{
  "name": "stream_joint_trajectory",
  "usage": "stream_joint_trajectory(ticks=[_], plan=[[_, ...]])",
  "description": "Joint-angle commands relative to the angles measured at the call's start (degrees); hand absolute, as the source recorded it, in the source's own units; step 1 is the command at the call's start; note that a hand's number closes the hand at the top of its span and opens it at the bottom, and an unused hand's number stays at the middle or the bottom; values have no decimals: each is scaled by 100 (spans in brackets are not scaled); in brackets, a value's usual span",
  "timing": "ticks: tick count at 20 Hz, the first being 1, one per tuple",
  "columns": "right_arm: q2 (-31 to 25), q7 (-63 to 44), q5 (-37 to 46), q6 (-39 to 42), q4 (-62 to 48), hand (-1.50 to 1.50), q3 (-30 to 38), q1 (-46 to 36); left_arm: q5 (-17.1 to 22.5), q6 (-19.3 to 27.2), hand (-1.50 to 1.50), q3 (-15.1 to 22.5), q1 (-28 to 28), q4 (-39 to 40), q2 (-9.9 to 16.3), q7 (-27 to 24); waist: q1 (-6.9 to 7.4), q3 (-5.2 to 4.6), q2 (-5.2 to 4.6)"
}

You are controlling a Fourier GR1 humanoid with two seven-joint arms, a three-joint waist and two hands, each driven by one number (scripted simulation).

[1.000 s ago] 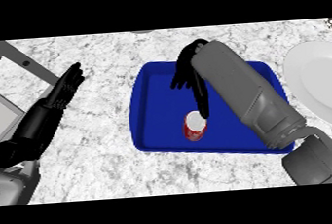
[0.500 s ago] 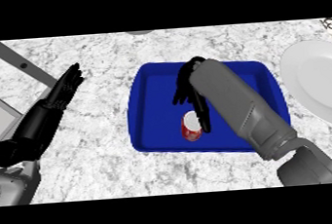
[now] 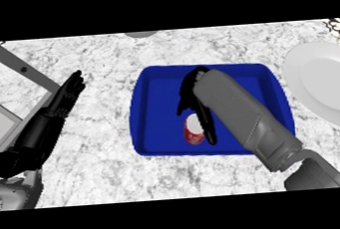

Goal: Pick the can from the tray and place it in the plate

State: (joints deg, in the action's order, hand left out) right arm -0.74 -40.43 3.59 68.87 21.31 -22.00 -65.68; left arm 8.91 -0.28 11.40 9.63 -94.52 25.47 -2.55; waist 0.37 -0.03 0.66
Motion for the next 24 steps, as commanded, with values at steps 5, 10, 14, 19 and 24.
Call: stream_joint_trajectory(ticks=[5,10,14,19,24], plan=[[69,-117,-172,673,577,150,-427,677,-42,-161,0,-161,118,110,-86,39,-17,1,-64],[-78,566,262,314,1343,150,-456,908,-41,-287,0,-240,-25,-115,-94,23,56,6,-88],[-597,925,965,-412,3652,150,-1255,2030,-177,-41,0,-291,-226,-66,-135,69,-322,31,64],[-1082,1042,1432,-1212,4998,150,-1117,1526,-83,31,0,-458,-392,162,-92,215,-859,118,456],[-1773,1443,1876,-2004,6569,150,-873,1737,-79,133,0,-596,-511,171,-71,197,-1158,125,465]])
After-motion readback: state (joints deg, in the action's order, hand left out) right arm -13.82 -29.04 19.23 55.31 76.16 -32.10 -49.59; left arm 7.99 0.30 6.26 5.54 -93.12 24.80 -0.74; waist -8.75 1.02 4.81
